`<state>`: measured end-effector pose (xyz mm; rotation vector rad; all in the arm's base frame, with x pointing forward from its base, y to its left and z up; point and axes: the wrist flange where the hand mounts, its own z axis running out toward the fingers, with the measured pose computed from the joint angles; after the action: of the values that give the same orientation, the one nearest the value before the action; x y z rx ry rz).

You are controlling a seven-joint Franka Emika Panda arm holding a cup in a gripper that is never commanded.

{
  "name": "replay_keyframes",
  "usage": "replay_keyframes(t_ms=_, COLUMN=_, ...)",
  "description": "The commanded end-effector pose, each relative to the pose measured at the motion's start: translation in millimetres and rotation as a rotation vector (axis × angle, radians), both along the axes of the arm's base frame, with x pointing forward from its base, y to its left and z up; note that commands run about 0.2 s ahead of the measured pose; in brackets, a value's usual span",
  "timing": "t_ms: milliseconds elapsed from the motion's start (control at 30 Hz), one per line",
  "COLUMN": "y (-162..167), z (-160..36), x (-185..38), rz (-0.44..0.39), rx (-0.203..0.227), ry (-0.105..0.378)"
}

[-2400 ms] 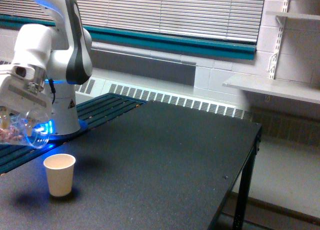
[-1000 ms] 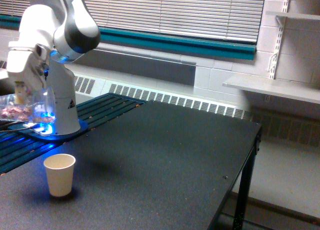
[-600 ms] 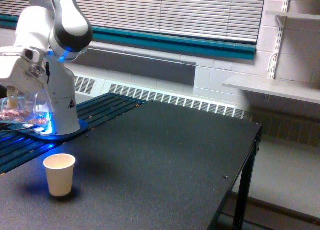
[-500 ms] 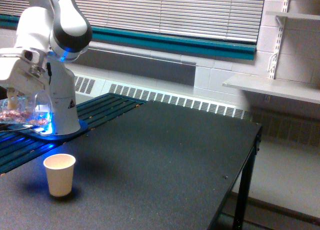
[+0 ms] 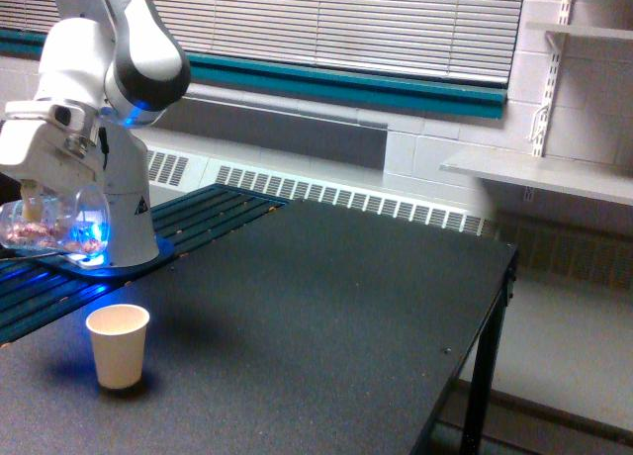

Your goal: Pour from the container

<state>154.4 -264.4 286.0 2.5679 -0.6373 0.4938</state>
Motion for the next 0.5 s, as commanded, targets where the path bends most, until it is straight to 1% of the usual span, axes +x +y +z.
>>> replay_keyframes(t_ms=33, y=5, z=-7.9, x=-2, rz=-0.057, rx=-0.013, ry=0.016)
replay_keyframes(t_ms=233, y=-1, z=-11.5, x=3, rz=-0.061, rx=-0.036, ry=0.019)
replay_keyframes(t_ms=500, y=-7, z=-18.1, x=10, rz=-0.067, rx=-0.054, ry=0.021)
